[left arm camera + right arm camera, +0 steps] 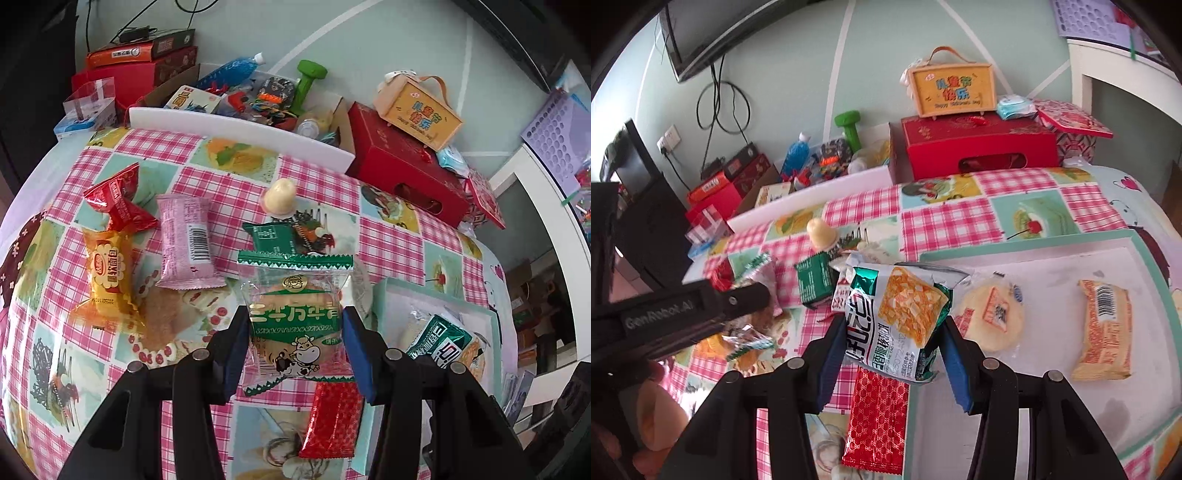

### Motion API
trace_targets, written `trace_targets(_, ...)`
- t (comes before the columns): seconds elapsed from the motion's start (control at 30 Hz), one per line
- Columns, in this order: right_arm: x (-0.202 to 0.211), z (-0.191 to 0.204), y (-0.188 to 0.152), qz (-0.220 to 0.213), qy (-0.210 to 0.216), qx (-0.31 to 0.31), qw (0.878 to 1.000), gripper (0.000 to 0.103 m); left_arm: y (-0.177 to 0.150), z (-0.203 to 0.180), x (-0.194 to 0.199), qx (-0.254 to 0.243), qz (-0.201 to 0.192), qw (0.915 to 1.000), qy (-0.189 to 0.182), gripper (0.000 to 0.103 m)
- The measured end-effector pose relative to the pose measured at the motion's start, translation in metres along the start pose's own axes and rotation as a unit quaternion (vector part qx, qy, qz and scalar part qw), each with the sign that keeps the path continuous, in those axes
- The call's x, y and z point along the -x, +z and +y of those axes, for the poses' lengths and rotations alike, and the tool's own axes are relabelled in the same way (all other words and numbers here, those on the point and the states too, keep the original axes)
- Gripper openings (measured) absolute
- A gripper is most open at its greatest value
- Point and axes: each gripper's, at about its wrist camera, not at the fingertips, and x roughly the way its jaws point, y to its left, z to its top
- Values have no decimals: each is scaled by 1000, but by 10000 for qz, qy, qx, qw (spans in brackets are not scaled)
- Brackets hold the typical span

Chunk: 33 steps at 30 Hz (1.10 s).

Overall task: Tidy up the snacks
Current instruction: 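Carry the cracker packet in left tool and soy packet in right tool to the tray, then open left tool over the tray while right tool releases the soy packet beside it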

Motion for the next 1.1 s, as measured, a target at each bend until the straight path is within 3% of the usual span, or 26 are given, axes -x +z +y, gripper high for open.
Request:
trace_targets(0.27,27,-61,11,-264,-647,-575,9959,53,-14,-54,2,-624,-58,9977,-260,51)
trace_targets(0.6,58,-160,7,-421,-1500,-1628,9743,53,-49,-129,-8,-1494,108,9871,-558,51)
trace_targets(0.83,49,-199,-5,-91,-1628,-2042,9652,53,-73,-167,-26,-1899,246,9793,-651,51)
trace_targets(1.1,37,-205,-10,87,-1590,-2091,9648,53,-88,-183,-52,-2091,420,9757,-493,51)
